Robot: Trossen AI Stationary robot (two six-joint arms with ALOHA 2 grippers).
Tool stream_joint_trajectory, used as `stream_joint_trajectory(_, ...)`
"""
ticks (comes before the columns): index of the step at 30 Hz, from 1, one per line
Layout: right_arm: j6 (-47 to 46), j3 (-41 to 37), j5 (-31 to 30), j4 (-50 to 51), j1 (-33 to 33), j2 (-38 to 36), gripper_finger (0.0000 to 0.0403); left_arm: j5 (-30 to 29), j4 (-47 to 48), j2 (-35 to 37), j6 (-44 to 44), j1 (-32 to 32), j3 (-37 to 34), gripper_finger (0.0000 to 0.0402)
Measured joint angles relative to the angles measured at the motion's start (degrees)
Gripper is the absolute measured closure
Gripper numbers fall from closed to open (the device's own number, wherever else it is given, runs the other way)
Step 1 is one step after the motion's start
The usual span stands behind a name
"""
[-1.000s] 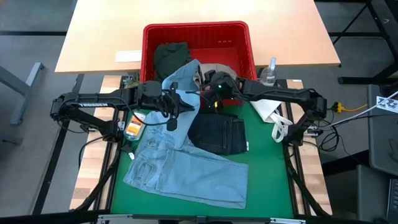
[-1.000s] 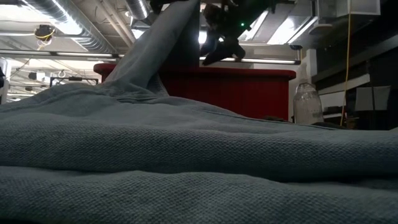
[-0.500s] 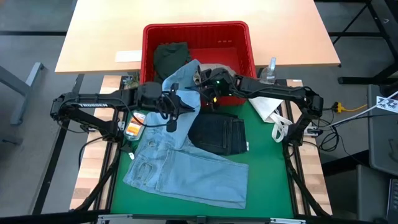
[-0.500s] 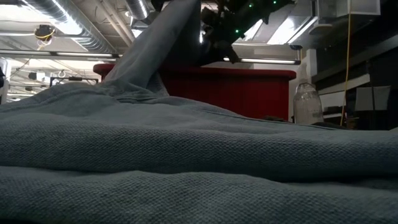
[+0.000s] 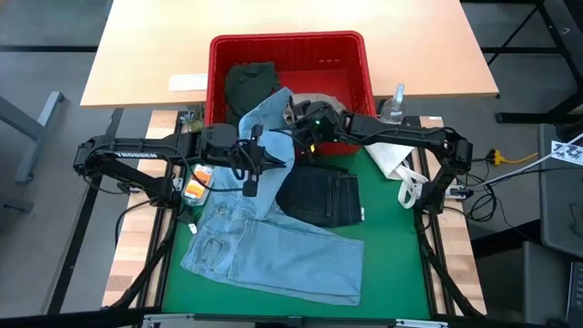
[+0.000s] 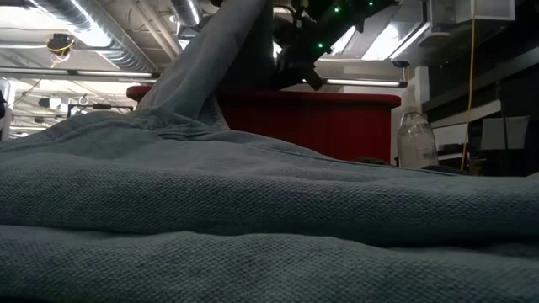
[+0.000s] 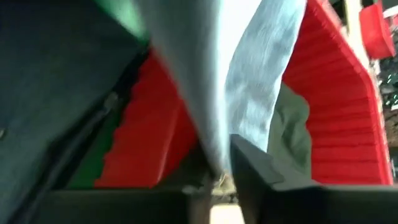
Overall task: Fold laundry
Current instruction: Fold the light blue jeans
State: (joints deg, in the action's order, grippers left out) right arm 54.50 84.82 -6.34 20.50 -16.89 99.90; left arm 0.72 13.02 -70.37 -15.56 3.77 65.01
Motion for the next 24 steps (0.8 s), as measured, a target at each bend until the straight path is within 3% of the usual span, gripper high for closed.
stream_joint_trajectory(3, 0.49, 0.0, -1.18, 3.04, -0.02, -0.58, 0.0393, -0.3, -0.03, 0.0, -0.6, 0.01, 0.0, 0.0401)
stream_joint_trajectory(13, 2.81, -0.04, -8.68, 8.81, -0.04, -10.61, 0.0395, -4.61, -0.05, 0.0, -1.71, 0.44, 0.0, 0.0401)
stream_joint_trajectory(20, -3.05, -0.04, -7.31, 18.83, -0.04, -19.65, 0.0398, -7.7, -0.03, 0.0, -1.72, 0.48, 0.0, 0.0401)
stream_joint_trajectory(24, -9.49, -0.04, -0.77, 24.77, -0.04, -24.41, 0.0396, -7.85, -0.01, 0.0, -2.27, 0.5, 0.0, 0.04)
